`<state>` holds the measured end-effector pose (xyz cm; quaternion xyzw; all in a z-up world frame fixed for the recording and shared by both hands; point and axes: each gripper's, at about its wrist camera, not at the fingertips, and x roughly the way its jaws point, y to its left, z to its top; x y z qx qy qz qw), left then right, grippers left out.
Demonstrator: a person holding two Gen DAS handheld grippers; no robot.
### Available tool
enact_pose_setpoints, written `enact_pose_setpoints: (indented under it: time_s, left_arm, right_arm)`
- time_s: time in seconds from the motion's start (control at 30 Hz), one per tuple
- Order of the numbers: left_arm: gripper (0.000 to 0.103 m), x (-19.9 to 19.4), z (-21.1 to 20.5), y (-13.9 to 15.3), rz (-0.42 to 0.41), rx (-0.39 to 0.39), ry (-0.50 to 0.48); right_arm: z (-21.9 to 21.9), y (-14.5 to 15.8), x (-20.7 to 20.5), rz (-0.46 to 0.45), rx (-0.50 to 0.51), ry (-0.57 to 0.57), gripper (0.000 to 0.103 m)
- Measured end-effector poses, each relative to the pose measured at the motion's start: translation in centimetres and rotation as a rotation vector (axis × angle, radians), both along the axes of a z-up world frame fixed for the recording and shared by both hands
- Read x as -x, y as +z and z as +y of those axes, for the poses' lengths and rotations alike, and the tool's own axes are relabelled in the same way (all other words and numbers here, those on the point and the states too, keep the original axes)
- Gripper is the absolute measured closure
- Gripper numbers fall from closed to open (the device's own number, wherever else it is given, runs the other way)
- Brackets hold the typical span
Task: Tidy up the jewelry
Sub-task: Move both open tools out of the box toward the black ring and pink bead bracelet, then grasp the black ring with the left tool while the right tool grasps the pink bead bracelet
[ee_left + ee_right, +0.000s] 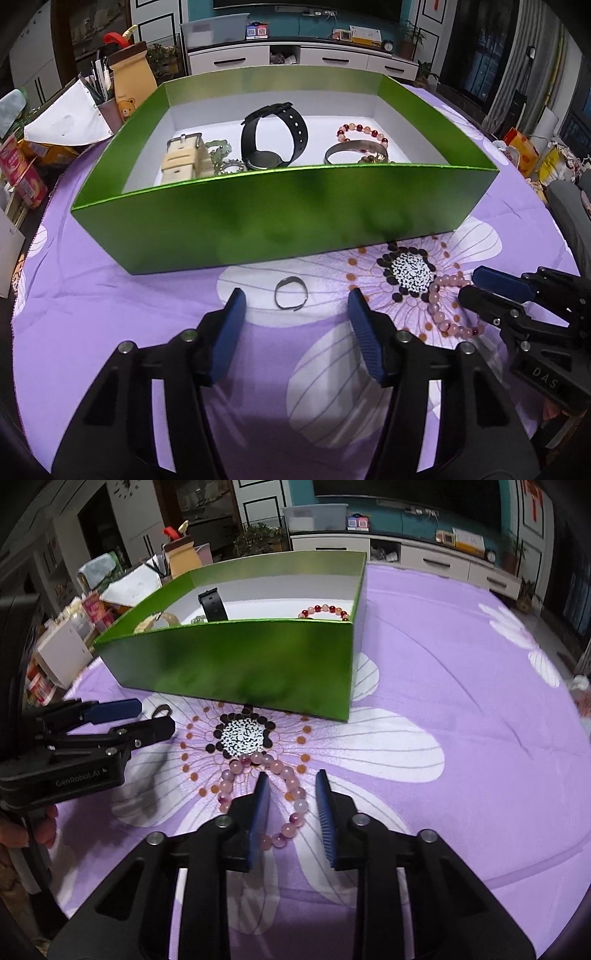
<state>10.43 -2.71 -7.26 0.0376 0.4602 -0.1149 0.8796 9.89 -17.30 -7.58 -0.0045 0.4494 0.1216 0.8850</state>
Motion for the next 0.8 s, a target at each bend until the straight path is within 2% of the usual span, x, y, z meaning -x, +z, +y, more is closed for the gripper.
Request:
enact_pose_setpoints:
  time_s: [0.13,0.23,0.5,0.73,0.8]
  left_arm:
    - [0.046,-0.3,0.1,-0.4,0.006,-0.004,0.008]
    - [0.046,-0.3,-0.1,-0.5,0.003,-0.013,0.005]
    - [0.048,-0.5,-0.5,-0.5,-0.005,-0.039,-0.022]
    - [0.084,-0.5,-0.9,-0.3,-0.015,-0.027,-0.054]
    - [0.084,-0.5,-0.7,-0.4,-0.015,-0.013,-0.055]
  right_arm:
    - [0.7,-0.1,0.2,-0.031,0.077,0.011,0.091]
    - [0.9,-0.2,0.2,-0.042,0.092,0.013,0.096]
    - [-0.5,0.7,0.4,-0.056,0.028,-0.025,0.096]
    - [-1.6,1.9,0.6,-0.072,-0.015,-0.052,0.096]
    - [-1.7,1.8,0.7,-0.073,-0.019,-0.051,0.096]
